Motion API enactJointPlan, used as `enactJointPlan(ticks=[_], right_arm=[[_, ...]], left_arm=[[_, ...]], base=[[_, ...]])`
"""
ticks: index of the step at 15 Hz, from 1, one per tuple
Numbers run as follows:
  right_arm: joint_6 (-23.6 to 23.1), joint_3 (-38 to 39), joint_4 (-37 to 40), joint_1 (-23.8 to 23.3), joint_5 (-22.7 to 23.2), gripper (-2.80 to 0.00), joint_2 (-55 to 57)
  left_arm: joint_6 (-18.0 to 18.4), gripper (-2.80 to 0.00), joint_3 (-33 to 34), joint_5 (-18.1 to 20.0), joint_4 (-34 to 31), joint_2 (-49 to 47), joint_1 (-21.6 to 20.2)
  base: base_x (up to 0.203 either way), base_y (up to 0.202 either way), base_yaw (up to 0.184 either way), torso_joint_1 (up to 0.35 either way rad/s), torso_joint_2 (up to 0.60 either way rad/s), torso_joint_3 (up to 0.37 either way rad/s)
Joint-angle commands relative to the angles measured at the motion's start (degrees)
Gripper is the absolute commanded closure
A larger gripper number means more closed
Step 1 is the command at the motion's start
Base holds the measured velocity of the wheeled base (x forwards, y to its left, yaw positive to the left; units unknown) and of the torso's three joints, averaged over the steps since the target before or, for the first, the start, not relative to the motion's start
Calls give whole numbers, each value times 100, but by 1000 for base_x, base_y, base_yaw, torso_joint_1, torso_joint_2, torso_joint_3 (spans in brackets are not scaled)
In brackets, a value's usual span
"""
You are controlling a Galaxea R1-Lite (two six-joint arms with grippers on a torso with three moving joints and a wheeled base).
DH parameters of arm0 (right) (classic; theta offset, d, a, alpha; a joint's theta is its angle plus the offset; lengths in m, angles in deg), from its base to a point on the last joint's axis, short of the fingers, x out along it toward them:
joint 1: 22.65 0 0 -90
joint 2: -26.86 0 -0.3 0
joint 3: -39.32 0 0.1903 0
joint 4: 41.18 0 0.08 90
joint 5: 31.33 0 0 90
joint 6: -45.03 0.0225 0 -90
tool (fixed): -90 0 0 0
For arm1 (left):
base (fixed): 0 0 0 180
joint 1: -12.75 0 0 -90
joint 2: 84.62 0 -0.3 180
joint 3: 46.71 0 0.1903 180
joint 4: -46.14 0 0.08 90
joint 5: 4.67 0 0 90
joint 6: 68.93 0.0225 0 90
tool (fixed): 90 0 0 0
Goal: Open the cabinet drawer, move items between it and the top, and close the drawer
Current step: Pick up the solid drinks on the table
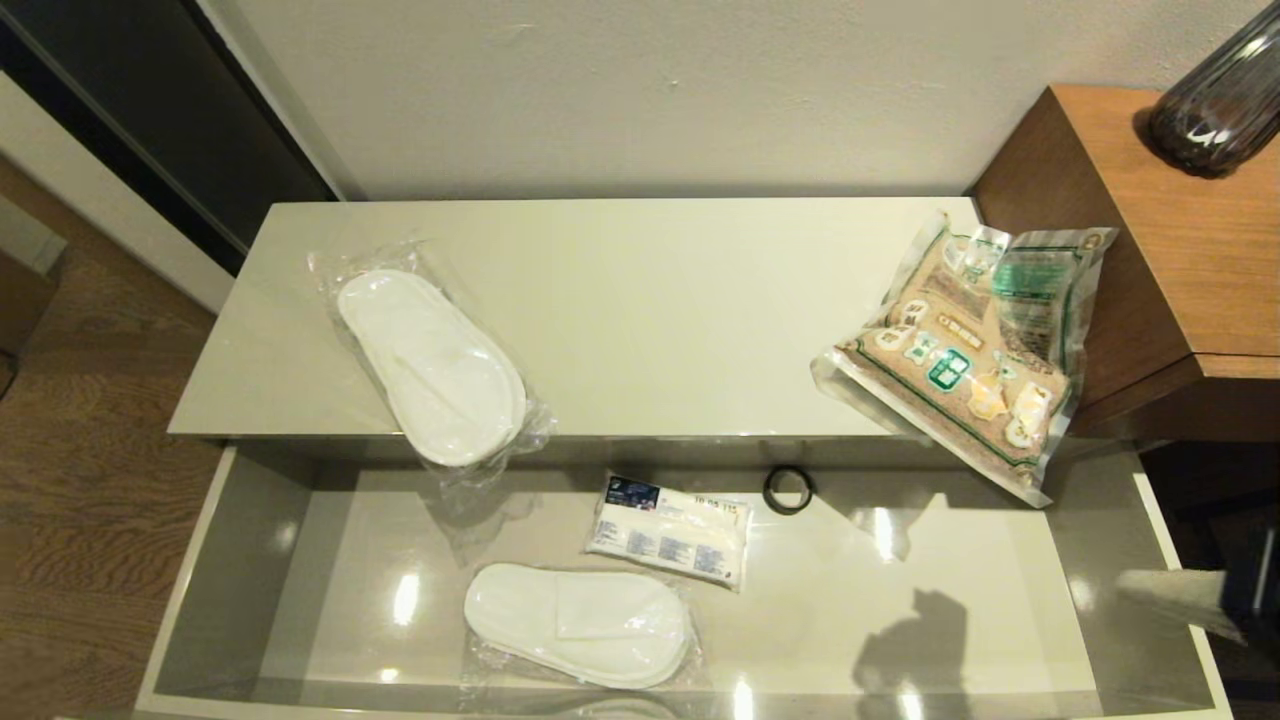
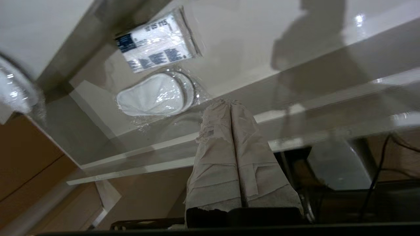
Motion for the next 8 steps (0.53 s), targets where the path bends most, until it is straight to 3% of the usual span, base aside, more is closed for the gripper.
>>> enactJointPlan(ticks=[1,3,5,6,8], right_arm=[[-358,-109,-268,-7,-23,0,937],[-1473,-1202,283,72,-457,0,1218],[-3123,-2160,1002,318,-1027,0,1506],[-3946,-2449,1215,567,-1510,0,1668],[-5030,-2674,1346,1110,-2748,0,1989]], left_arm=[[0,0,-1,1,5,-7,2],[0,0,-1,5,5,-7,3],[0,0,-1,-1,5,-7,3],[0,0,-1,-1,5,-7,-6],[0,0,-1,6,5,-7,-4]], base=[[0,0,0,0,0,0],[0,0,0,0,0,0],[0,0,0,0,0,0],[0,0,0,0,0,0],[0,0,0,0,0,0]])
